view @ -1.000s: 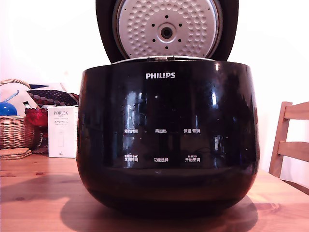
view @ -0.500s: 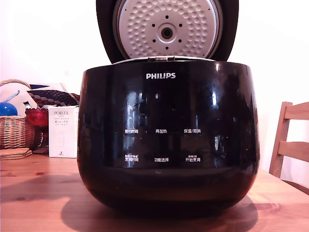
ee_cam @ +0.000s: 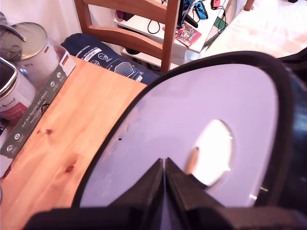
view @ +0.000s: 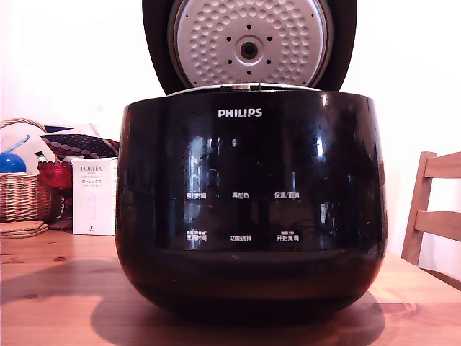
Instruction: Close the rice cooker by pressing the lid down with medium force
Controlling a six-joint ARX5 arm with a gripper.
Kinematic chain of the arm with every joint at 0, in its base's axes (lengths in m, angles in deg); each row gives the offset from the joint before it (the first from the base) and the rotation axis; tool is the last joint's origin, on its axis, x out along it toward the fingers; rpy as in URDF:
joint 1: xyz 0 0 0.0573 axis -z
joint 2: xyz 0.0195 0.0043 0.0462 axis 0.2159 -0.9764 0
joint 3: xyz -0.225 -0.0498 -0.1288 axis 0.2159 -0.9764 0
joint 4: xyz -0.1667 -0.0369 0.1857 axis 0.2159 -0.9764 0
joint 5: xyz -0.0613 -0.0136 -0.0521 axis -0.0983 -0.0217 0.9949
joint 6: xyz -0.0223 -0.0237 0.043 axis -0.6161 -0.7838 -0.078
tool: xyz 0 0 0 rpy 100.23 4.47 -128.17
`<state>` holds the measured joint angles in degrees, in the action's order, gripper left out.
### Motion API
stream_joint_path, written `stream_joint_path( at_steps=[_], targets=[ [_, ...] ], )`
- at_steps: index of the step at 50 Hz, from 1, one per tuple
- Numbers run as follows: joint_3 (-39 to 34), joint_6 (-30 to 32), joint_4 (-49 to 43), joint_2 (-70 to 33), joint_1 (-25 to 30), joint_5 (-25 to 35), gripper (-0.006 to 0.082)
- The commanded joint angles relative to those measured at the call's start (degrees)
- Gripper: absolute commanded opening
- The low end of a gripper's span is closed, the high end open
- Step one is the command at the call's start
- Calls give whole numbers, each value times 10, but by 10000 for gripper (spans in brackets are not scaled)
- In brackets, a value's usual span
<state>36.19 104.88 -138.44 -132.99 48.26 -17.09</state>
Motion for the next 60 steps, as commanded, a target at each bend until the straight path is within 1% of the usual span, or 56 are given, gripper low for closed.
stream_joint_path(
  at_steps=[1,20,34,60],
  targets=[
    [-27,-1,10,21,0,1,-24],
    [-168,-12,76,75,-1,2,-24],
    [-211,-21,91,75,-2,18,-24],
    [-271,-20,117,85,-6,19,-24]
  ],
)
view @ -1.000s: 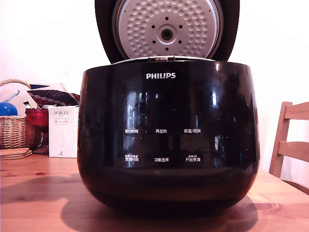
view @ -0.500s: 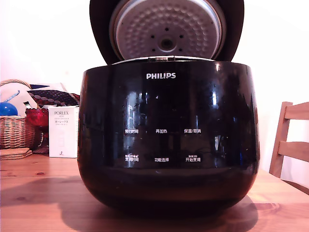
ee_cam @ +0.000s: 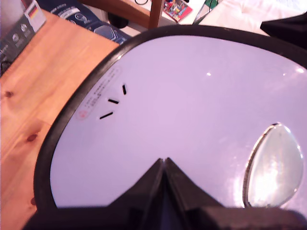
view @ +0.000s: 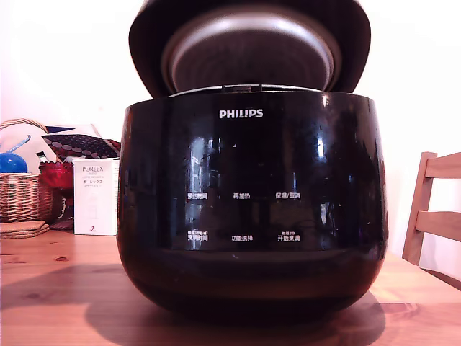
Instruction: Close the rice cooker by pressing the lid down with medium force
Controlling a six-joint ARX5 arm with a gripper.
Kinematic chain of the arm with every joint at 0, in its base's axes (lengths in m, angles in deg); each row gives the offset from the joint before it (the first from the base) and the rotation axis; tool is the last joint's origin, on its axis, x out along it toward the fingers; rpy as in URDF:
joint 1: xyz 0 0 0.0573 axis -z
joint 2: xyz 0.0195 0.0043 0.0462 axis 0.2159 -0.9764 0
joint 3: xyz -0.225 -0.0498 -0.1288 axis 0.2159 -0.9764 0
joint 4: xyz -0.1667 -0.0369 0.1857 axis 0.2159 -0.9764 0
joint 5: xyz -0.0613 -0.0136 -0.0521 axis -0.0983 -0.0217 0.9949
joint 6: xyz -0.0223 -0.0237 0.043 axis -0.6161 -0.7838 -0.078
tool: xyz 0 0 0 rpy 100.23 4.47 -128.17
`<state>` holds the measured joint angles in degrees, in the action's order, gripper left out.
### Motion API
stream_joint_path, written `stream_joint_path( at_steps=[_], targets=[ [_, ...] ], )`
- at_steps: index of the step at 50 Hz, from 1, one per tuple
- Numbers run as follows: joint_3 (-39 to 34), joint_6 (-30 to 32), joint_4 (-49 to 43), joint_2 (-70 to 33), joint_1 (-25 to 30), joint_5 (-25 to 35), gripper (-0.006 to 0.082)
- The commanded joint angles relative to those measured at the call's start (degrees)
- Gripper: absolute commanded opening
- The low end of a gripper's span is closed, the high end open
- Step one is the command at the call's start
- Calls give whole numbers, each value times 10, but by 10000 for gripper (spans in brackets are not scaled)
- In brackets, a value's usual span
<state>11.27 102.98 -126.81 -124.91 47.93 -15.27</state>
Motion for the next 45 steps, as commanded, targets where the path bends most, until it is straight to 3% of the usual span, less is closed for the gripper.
stream_joint_path(
  at_steps=[1,45],
  targets=[
    [-24,-1,2,5,-3,0,-24],
    [-173,-2,-5,88,-13,53,-24]
  ],
)
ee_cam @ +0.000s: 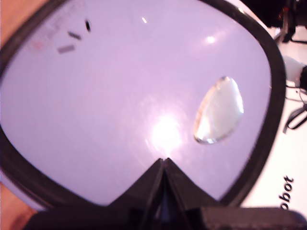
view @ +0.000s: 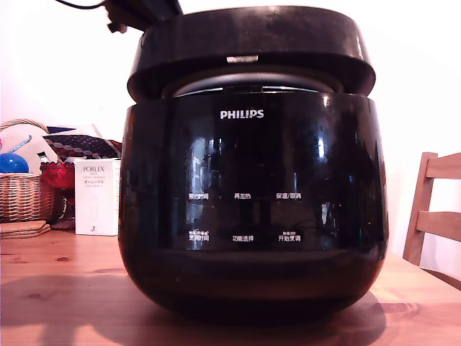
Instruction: Close the rice cooker by pressing the lid down with medium force
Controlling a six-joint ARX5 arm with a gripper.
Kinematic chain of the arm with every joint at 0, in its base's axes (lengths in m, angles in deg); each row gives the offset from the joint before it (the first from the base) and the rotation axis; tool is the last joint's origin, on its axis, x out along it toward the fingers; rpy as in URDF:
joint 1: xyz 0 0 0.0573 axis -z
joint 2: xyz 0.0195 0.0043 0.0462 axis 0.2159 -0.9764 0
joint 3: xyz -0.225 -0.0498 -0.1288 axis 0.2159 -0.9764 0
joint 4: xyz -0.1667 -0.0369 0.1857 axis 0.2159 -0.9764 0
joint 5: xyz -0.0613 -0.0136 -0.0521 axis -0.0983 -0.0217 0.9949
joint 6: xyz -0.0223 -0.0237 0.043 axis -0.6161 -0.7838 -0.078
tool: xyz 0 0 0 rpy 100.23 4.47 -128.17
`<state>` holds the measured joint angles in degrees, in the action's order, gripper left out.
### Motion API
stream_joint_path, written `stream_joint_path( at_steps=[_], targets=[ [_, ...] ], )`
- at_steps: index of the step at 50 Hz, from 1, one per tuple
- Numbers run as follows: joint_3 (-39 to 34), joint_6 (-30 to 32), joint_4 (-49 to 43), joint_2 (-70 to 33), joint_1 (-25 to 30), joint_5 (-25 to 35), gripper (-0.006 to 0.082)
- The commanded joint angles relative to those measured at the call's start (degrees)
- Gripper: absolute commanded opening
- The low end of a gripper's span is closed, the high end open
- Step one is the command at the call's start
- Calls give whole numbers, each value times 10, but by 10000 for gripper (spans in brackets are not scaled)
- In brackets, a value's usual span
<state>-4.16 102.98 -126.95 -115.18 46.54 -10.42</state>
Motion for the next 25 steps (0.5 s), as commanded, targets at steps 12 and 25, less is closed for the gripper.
stream_joint_path(
  at_steps=[12,25],
  targets=[
    [-19,-3,-8,-9,10,23,-24],
    [-19,-1,-26,-9,13,23,-24]
  ],
)
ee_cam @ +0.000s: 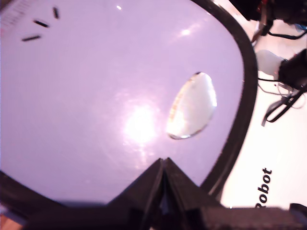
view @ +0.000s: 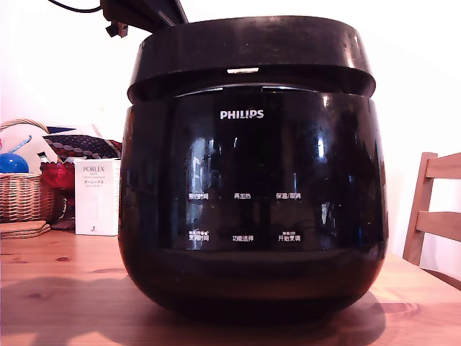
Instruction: Close the rice cooker by pressing the lid down with medium force
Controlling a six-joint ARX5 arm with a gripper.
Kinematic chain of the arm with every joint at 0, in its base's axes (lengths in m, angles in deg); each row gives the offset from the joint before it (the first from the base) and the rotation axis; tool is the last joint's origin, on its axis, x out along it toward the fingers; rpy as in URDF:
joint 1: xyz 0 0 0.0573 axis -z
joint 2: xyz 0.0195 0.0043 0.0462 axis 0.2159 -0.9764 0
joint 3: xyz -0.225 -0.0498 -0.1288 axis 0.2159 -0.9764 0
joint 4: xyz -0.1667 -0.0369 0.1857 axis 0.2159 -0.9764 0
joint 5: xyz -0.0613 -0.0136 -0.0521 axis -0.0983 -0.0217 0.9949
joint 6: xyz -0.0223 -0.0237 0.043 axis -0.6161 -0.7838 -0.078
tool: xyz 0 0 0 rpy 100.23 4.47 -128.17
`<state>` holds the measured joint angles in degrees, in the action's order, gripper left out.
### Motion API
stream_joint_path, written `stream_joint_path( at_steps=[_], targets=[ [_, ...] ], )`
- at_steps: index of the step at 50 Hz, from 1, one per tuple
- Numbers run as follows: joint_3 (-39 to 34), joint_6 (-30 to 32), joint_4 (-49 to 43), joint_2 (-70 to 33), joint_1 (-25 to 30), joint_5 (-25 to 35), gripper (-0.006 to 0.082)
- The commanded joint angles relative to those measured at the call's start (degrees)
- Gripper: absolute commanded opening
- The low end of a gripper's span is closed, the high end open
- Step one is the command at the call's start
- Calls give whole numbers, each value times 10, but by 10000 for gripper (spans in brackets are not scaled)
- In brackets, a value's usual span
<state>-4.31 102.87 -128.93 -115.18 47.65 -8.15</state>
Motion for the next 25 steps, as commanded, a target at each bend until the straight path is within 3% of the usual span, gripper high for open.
stream_joint_path(
  at_steps=[1,25],
  targets=[
    [-18,0,-6,-9,2,0,-24],
    [-70,1,38,-9,1,0,-24]
  ],
)
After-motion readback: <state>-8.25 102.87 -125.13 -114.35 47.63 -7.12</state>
